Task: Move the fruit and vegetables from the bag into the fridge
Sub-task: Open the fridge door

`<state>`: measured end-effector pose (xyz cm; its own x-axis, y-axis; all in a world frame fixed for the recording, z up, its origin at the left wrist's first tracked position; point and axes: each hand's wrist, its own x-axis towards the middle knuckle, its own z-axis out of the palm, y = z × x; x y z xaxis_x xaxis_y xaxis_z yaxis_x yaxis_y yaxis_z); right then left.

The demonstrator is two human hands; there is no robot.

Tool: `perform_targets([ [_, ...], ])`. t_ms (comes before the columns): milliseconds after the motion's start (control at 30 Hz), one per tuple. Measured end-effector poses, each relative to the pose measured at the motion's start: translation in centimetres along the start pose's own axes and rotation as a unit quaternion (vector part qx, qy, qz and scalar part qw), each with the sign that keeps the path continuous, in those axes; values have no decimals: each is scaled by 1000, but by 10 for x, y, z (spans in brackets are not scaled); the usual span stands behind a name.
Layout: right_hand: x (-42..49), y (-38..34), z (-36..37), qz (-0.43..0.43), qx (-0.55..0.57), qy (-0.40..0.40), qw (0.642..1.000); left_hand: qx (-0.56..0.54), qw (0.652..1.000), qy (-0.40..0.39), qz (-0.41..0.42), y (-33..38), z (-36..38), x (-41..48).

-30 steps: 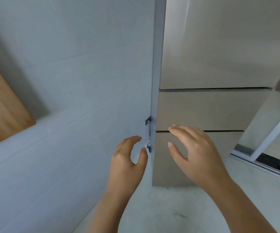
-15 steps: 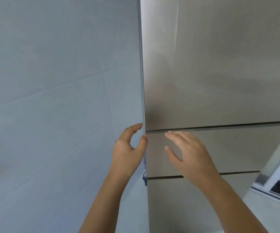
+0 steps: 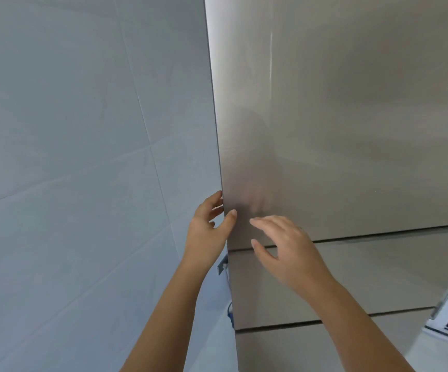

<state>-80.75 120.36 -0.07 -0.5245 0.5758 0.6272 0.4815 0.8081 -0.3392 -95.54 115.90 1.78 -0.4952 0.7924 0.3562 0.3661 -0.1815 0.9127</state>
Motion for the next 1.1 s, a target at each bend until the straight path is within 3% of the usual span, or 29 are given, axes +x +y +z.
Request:
perform_targets([
  [367,0,-9,-10,22,-26,26,999,-106,993,-12,-45,-6,3,20],
  [667,-33,-32,-27,61,-48,40,996,-105,994,-29,2,6,-5,-27],
  [1100,-137,-95,-69,175,-142,76,971,-94,974,-179,103,24,-10,-138],
])
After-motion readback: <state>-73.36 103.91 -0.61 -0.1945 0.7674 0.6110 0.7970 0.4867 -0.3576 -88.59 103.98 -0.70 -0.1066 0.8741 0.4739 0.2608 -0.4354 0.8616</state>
